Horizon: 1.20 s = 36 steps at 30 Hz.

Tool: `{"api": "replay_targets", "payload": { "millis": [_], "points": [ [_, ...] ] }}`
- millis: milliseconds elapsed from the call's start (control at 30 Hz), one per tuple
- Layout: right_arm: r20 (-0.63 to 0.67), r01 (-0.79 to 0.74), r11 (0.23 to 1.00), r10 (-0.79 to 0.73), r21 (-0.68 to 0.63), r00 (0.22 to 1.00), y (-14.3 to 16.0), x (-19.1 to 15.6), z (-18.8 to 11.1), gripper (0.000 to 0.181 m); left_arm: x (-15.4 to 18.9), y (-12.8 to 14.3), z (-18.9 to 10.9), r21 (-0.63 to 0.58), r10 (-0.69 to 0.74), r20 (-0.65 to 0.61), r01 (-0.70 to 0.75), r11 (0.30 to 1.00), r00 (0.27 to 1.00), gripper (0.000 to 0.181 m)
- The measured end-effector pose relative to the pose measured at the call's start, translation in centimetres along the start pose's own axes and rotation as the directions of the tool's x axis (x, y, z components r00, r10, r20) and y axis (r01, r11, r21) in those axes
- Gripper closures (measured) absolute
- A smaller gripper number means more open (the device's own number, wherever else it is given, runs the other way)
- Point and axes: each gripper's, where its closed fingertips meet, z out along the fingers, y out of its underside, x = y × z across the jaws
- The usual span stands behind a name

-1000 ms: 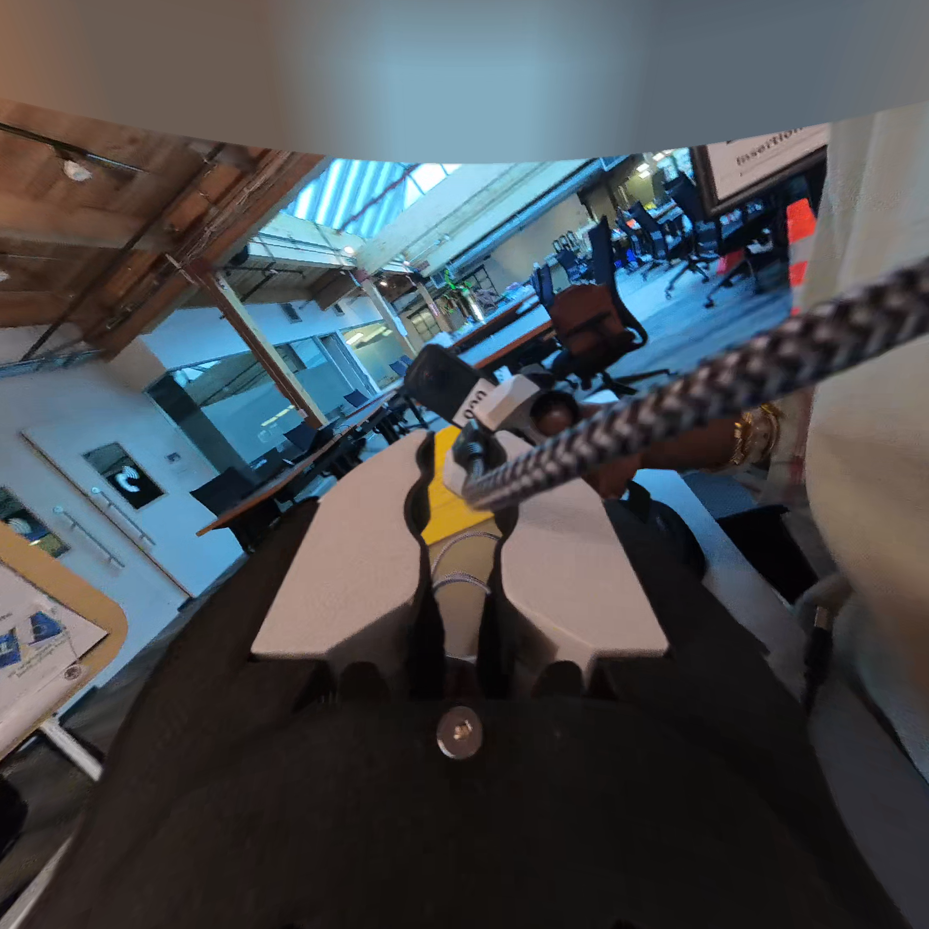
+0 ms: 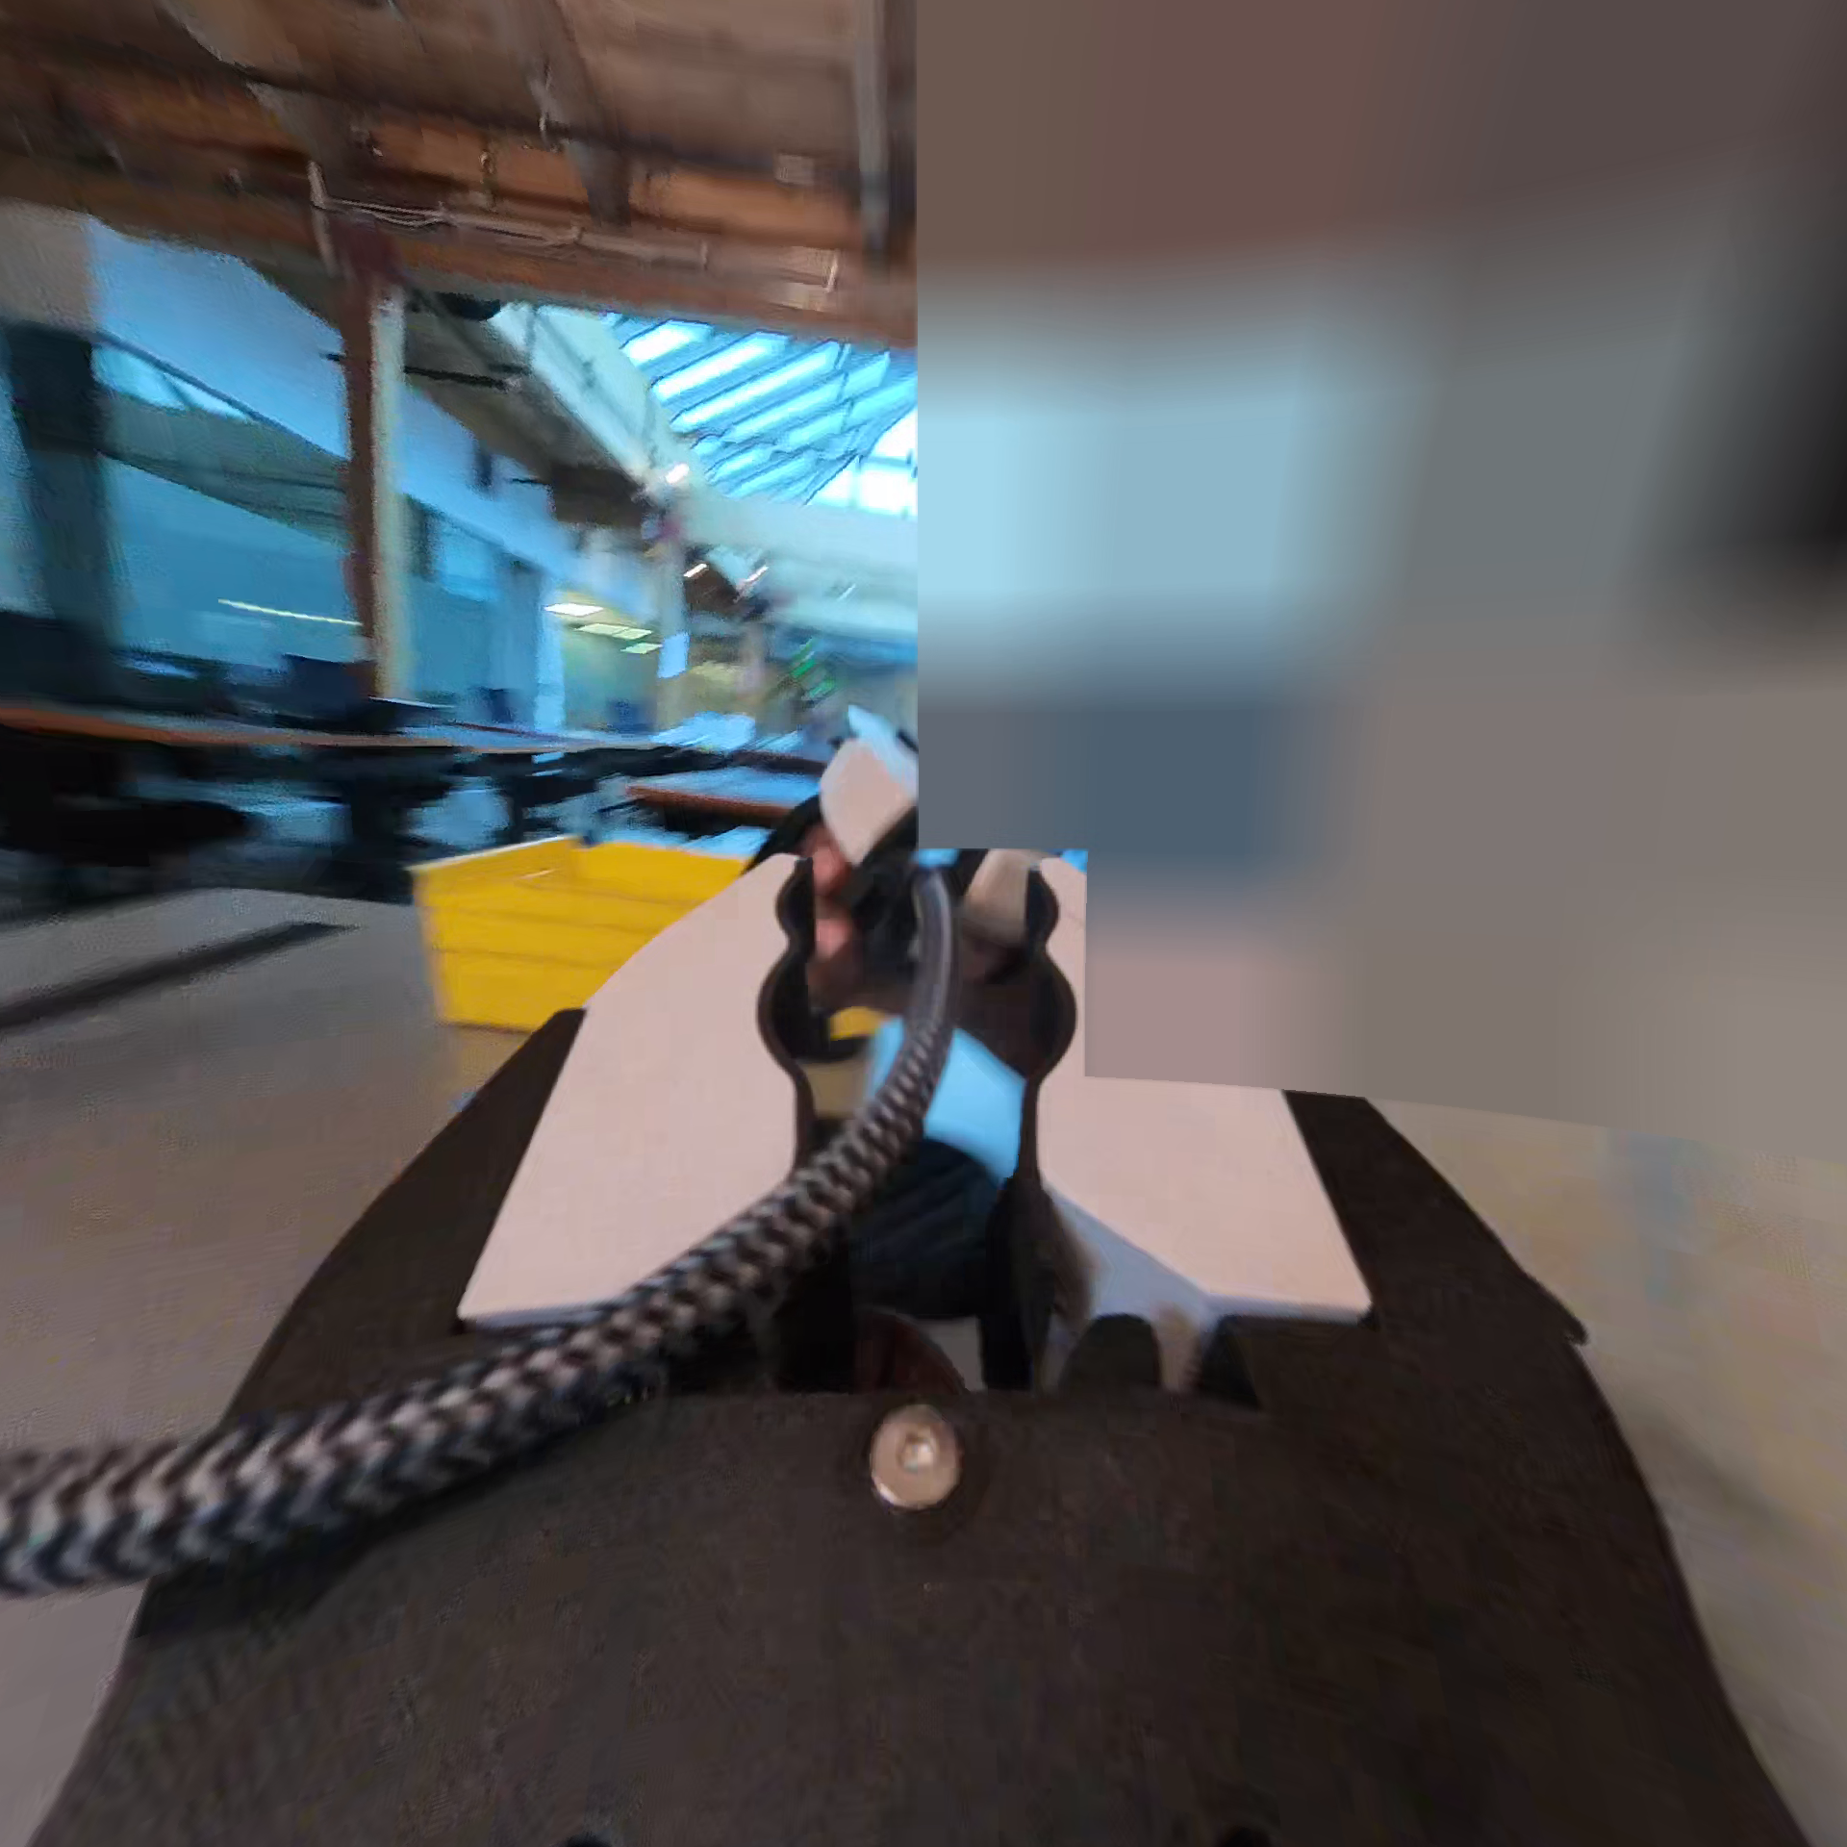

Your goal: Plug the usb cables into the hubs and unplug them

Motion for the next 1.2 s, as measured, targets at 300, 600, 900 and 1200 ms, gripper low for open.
{"api": "replay_targets", "payload": {
  "millis": [300, 600, 900, 1200],
  "points": [
    [0.044, -0.034, 0.998, 0.036, -0.048, 0.998, 1.0, -0.3, 0.6, 0.165, -0.1, 0.6, -0.5, -0.136, 0.155, 0.033, -0.149, 0.979, 0.987, 0.160],
    [0.066, -0.012, 0.996, 0.018, -0.091, 0.998, 1.2, -0.6, 0.8, 0.165, 0.1, 0.7, -0.6, -0.164, 0.156, 0.036, -0.148, 0.975, 0.987, 0.170],
    [-0.053, -0.209, 0.902, 0.204, -0.378, 0.977, 6.1, 1.0, -6.5, 0.126, -2.0, 2.2, -0.7, -0.290, 0.325, 0.089, -0.288, 0.913, 0.942, 0.172],
    [-0.144, -0.400, 0.610, 0.425, -0.683, 0.894, 15.8, -2.3, -13.8, 0.097, -5.2, 6.6, -0.2, -0.577, 0.282, -0.020, -0.241, 0.781, 0.959, 0.172]
  ]
}}
